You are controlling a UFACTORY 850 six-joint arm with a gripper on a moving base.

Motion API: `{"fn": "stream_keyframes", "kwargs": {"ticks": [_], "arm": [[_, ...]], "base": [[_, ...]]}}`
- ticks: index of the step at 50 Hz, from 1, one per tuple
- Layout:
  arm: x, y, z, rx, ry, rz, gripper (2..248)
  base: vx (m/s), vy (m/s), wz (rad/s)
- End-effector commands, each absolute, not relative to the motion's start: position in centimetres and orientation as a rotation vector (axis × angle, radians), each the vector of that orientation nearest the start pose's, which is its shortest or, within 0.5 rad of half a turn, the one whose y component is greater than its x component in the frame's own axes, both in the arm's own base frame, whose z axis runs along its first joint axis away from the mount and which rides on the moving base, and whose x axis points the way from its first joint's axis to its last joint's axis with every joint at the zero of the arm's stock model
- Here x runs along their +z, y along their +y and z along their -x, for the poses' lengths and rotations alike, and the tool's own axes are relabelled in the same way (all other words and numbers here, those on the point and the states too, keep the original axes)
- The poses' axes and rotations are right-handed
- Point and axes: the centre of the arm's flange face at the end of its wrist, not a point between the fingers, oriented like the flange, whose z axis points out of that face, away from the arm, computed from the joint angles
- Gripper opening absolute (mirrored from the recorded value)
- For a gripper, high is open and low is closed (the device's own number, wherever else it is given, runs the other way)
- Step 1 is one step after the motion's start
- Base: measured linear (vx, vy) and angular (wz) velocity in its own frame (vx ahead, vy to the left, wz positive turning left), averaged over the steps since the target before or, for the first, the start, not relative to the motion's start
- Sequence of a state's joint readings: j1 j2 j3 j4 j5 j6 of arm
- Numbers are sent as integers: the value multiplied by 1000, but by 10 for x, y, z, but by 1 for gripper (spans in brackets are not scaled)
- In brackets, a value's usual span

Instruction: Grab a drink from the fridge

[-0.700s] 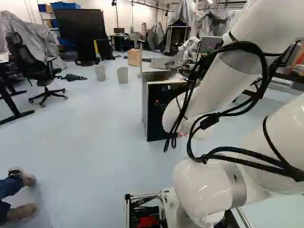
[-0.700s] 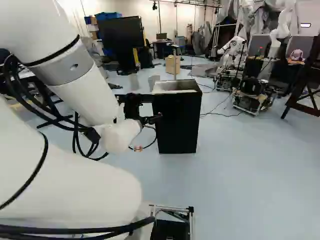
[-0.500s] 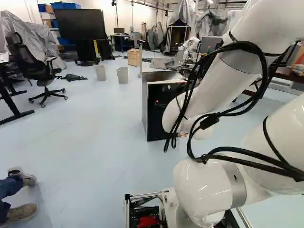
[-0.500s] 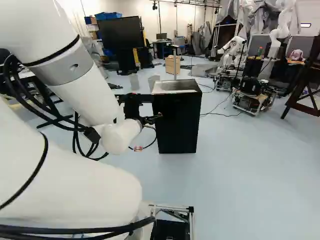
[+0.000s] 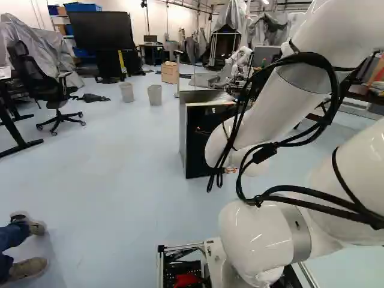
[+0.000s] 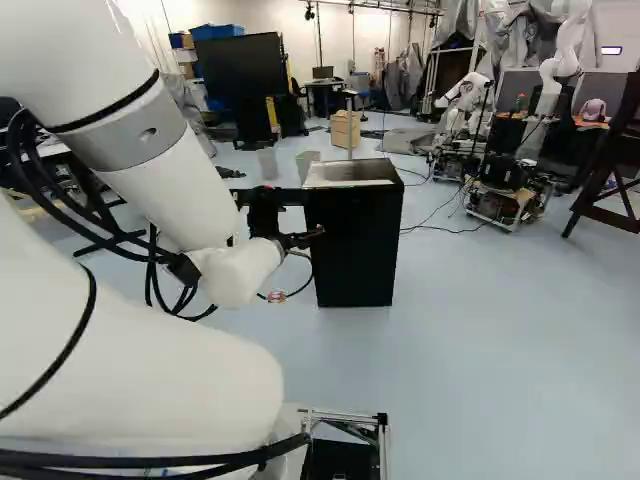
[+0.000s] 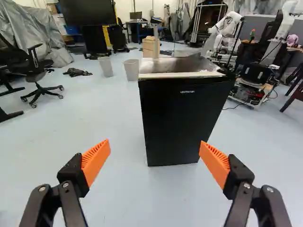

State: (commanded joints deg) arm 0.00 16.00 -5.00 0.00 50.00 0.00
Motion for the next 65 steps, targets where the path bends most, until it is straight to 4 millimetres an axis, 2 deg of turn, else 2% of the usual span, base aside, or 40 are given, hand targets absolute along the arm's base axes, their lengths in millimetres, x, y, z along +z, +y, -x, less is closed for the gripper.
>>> {"fn": "stream_keyframes", "kwargs": {"ticks": [29, 65], "arm": [[366, 0, -270, -1824, 0, 2558, 247], [366, 0, -270, -1824, 0, 2558, 247]], "base": [[24, 1, 1], [88, 24, -17]]}}
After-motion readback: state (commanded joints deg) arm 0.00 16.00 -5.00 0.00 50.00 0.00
